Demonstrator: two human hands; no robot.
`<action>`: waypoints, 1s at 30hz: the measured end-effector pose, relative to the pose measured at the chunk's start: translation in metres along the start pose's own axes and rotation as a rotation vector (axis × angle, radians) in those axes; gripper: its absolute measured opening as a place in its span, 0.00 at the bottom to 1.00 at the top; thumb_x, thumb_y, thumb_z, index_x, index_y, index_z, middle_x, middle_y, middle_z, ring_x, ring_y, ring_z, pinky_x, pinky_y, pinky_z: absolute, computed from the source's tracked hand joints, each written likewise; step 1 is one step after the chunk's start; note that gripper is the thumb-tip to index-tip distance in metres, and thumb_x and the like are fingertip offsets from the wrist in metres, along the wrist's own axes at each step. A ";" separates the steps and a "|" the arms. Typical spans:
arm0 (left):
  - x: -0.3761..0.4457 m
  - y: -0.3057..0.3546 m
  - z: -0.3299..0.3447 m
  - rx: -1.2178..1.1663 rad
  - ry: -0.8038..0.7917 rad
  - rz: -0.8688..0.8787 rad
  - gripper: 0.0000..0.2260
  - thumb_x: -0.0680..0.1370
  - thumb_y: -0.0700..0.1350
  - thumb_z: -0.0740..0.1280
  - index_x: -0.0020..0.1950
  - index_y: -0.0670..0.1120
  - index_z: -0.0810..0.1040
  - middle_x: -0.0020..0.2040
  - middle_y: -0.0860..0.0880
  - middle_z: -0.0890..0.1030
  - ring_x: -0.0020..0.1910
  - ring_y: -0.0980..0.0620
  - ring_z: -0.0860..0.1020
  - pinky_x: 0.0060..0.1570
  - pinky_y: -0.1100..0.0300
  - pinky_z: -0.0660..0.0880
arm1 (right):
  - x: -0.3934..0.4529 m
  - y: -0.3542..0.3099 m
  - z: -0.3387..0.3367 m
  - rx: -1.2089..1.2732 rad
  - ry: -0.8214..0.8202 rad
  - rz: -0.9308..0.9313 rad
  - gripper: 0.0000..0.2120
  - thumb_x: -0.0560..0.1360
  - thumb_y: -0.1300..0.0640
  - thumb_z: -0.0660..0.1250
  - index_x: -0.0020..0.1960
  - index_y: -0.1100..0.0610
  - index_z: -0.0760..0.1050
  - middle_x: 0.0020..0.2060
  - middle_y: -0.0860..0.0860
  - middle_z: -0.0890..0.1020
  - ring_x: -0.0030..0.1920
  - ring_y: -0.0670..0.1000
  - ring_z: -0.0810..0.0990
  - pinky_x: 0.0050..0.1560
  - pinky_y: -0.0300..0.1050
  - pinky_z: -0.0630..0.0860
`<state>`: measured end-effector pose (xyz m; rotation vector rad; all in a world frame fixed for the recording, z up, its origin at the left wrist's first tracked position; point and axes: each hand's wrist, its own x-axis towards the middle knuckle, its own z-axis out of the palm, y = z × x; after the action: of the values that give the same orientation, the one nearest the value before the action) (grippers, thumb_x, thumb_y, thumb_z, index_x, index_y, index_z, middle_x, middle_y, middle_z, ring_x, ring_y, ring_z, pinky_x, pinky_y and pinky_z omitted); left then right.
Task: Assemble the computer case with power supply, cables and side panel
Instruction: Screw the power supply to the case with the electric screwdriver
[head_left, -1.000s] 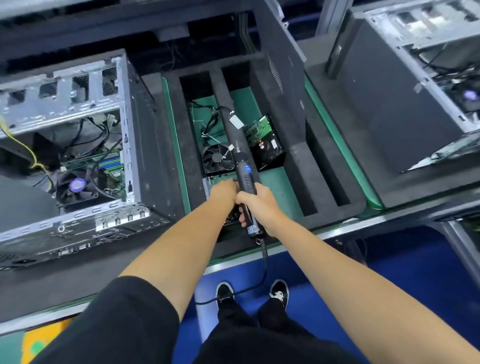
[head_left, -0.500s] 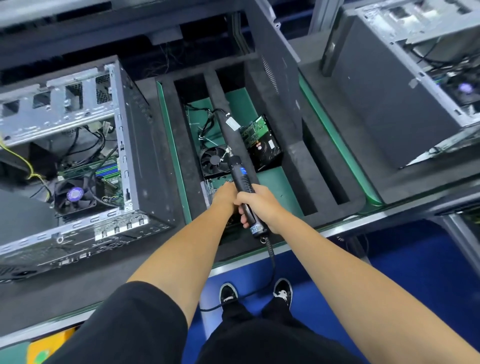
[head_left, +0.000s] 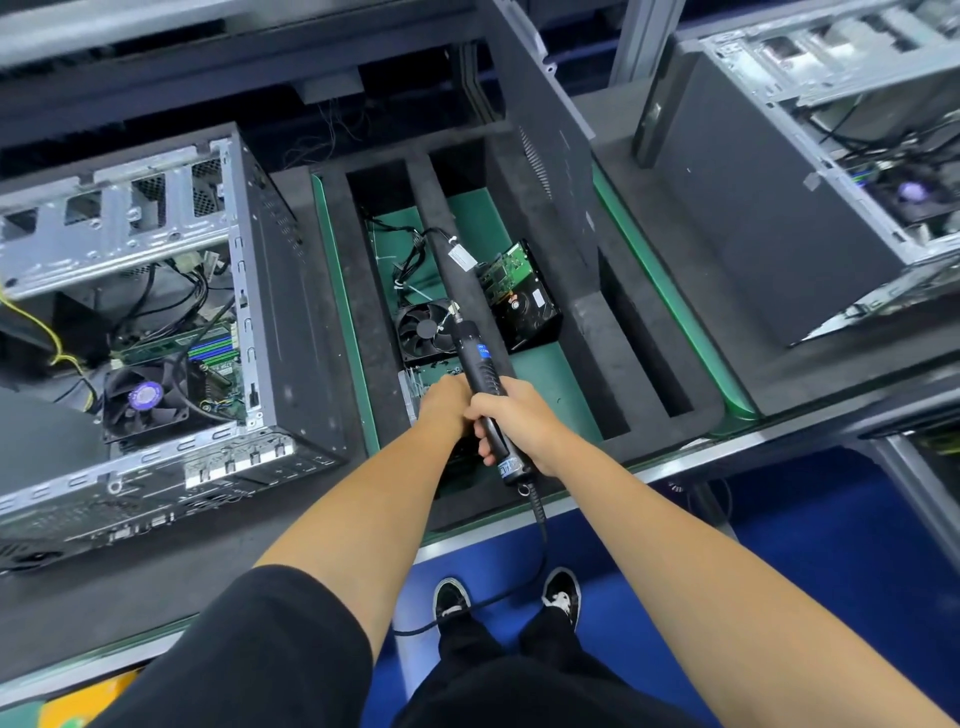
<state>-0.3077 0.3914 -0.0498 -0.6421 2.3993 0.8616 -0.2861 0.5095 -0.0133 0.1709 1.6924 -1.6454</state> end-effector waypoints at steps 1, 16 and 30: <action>0.000 0.000 0.001 0.005 0.003 0.000 0.10 0.79 0.36 0.56 0.38 0.42 0.70 0.43 0.41 0.78 0.52 0.38 0.78 0.49 0.53 0.73 | 0.000 0.000 -0.001 -0.001 0.000 0.000 0.07 0.73 0.63 0.67 0.48 0.60 0.70 0.32 0.57 0.75 0.26 0.54 0.75 0.28 0.46 0.75; 0.001 0.007 -0.012 0.028 -0.008 0.095 0.11 0.77 0.37 0.61 0.35 0.44 0.69 0.37 0.46 0.71 0.42 0.46 0.71 0.40 0.58 0.67 | 0.004 0.003 -0.002 0.011 -0.015 0.006 0.07 0.72 0.62 0.67 0.46 0.60 0.70 0.30 0.55 0.76 0.26 0.53 0.75 0.28 0.45 0.76; -0.004 0.003 -0.014 0.442 -0.048 0.156 0.11 0.78 0.35 0.59 0.58 0.39 0.75 0.57 0.41 0.79 0.56 0.41 0.78 0.47 0.55 0.72 | 0.002 0.004 0.000 0.004 0.003 -0.020 0.07 0.72 0.63 0.67 0.48 0.61 0.71 0.30 0.55 0.76 0.25 0.53 0.75 0.27 0.44 0.76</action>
<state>-0.3104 0.3853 -0.0369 -0.2622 2.5015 0.3730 -0.2855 0.5095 -0.0175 0.1596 1.6983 -1.6639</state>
